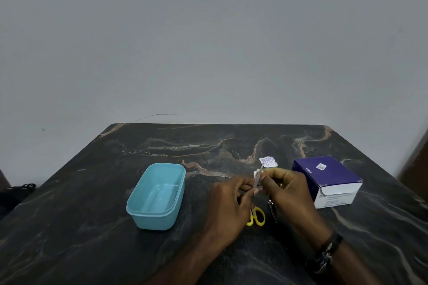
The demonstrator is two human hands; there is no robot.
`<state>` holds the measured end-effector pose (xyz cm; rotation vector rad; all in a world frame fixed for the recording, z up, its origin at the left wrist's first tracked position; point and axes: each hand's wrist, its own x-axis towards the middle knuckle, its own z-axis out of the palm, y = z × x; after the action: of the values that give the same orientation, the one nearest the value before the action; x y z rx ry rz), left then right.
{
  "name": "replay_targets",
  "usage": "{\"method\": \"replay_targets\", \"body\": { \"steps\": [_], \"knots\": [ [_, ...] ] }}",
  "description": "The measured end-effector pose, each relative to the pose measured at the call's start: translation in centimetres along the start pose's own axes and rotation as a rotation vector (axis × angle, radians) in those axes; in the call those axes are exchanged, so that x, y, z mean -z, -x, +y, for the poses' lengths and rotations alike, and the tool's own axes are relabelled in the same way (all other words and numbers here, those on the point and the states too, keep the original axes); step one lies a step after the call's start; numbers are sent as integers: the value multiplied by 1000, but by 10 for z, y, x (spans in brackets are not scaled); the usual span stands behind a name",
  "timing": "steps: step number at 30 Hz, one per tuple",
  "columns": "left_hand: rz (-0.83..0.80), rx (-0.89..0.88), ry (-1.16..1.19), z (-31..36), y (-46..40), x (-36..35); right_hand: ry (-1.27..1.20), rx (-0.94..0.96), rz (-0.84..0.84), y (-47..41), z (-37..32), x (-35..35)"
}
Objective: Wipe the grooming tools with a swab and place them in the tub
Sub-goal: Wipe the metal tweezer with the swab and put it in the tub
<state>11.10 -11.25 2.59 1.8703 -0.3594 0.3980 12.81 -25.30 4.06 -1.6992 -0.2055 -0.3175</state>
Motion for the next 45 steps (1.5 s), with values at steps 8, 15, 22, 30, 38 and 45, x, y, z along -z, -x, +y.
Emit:
{"method": "replay_targets", "body": {
  "steps": [8, 15, 22, 30, 38, 45],
  "knots": [
    [5, -13, -11, 0, 2, -2, -25, -27, -6, 1, -2, -1],
    [23, 11, 25, -3, 0, -3, -9, -35, -33, 2, -4, 0],
    [-5, -18, -8, 1, 5, -4, -32, 6, 110, 0, -6, 0],
    [28, 14, 18, 2, 1, 3, 38, -36, -75, 3, -8, -1],
    [37, -2, 6, 2, 1, 0, -89, -6, 116, 0, -9, 1],
    [58, 74, 50, 2, 2, 2, -48, -48, -14, 0, -7, 3]
  ]
}}
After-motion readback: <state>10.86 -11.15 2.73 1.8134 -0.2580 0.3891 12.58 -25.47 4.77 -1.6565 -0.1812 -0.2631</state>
